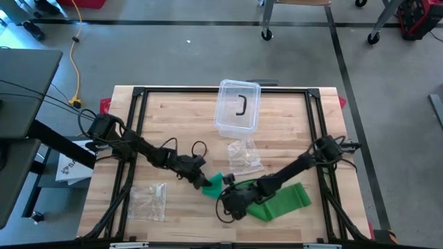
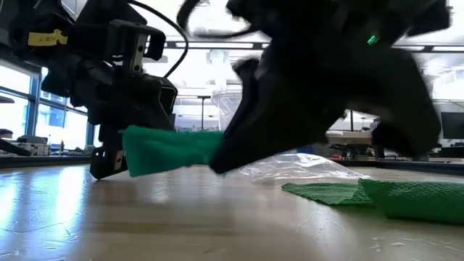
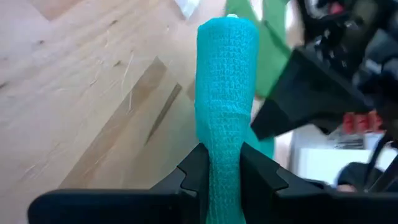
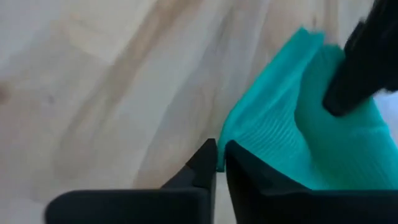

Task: Roll bandage
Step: Roll the blue bandage

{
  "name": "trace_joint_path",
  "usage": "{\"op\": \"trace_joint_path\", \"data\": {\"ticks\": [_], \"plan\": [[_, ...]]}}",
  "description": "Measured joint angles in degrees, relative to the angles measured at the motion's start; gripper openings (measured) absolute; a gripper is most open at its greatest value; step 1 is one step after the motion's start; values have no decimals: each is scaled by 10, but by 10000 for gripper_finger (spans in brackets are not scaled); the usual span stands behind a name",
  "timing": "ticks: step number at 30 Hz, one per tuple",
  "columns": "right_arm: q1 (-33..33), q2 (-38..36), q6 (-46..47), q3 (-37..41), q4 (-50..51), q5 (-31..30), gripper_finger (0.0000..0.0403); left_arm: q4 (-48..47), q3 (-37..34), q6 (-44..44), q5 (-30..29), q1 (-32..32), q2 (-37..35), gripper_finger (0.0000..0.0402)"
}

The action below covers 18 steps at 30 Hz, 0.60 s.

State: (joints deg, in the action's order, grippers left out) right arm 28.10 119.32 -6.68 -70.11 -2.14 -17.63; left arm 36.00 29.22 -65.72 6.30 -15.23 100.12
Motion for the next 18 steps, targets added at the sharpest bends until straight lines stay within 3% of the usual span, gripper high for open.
{"op": "trace_joint_path", "data": {"ticks": [8,18], "plan": [[-27,1,68,0,6,61,110,-65,26,23,-32,-23,0,55],[-30,4,121,0,-6,68,95,-82,31,28,-55,-29,0,55]]}}
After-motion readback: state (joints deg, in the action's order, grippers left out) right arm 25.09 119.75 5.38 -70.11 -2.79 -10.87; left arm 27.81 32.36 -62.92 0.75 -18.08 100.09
